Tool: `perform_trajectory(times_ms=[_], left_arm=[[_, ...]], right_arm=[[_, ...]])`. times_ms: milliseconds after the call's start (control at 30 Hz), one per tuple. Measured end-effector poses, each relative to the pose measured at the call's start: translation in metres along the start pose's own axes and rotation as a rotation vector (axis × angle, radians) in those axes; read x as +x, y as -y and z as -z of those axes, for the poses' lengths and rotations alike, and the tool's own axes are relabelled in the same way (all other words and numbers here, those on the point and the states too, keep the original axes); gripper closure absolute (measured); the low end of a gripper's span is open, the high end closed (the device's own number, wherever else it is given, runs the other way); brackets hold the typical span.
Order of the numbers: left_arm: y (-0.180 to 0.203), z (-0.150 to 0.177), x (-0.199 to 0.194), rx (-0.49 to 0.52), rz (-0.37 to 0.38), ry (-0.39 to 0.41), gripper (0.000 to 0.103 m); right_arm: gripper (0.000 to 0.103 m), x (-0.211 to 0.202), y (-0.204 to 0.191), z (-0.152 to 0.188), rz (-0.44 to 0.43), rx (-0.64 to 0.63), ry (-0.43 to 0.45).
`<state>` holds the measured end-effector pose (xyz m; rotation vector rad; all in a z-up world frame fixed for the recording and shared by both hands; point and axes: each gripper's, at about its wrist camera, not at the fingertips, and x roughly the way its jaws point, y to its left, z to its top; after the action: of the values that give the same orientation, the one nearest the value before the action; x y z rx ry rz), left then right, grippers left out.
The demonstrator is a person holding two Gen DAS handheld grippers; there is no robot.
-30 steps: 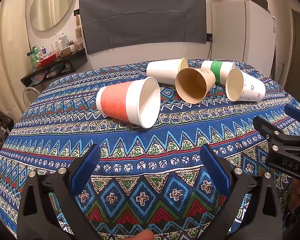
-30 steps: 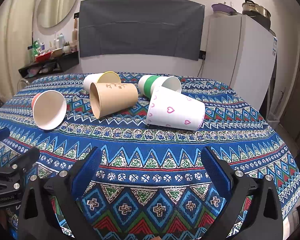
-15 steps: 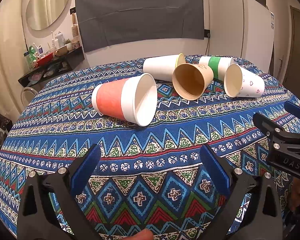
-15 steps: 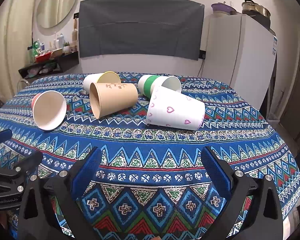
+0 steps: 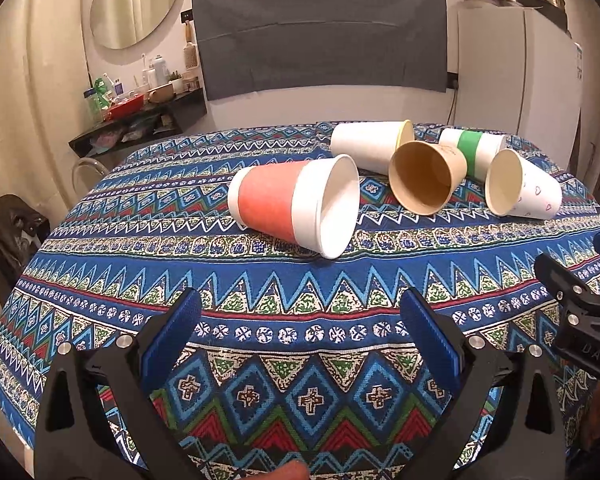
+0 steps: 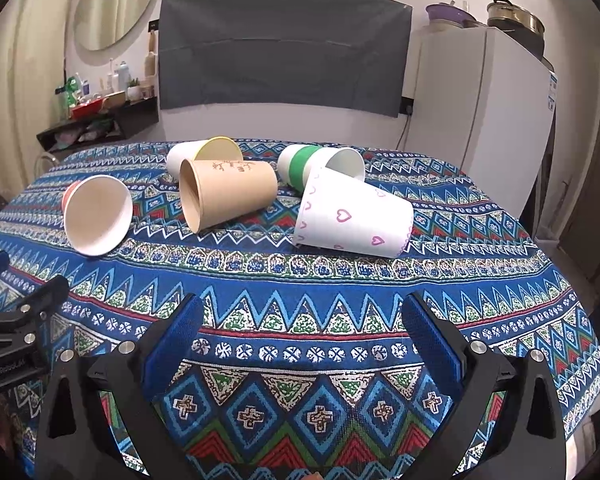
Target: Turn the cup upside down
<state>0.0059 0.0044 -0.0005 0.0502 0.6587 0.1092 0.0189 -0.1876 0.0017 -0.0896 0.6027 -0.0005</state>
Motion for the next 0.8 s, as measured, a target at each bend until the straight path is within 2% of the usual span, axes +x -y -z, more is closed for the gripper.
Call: perform_trajectory(times_ms=[133, 233, 367, 633, 800], left_arm=[[0.0, -0.005, 0.009, -0.006, -0.038, -0.051, 0.006], [-0.002, -0.01, 0.02, -0.024, -0.028, -0.103, 0.006], [-0.006, -0.019, 0.024, -0.034, -0.057, -0.098, 0.006], [-0.017, -0.042, 0.04, -0.075, -0.072, -0.12, 0.006], [-0.018, -0.052, 0.05, -0.09, -0.077, -0.146, 0.008]], right_arm=[[0.008, 0.005, 0.0, -0.001, 0.011, 0.002, -0.028], [0.008, 0.011, 0.0, -0.002, 0.001, 0.003, -0.07], [0.008, 0.016, 0.003, -0.011, -0.065, 0.033, -0.123], [0.008, 0.017, -0.009, -0.04, -0.103, 0.009, -0.089], [0.008, 0.026, -0.02, -0.045, -0.126, -0.019, -0.108]])
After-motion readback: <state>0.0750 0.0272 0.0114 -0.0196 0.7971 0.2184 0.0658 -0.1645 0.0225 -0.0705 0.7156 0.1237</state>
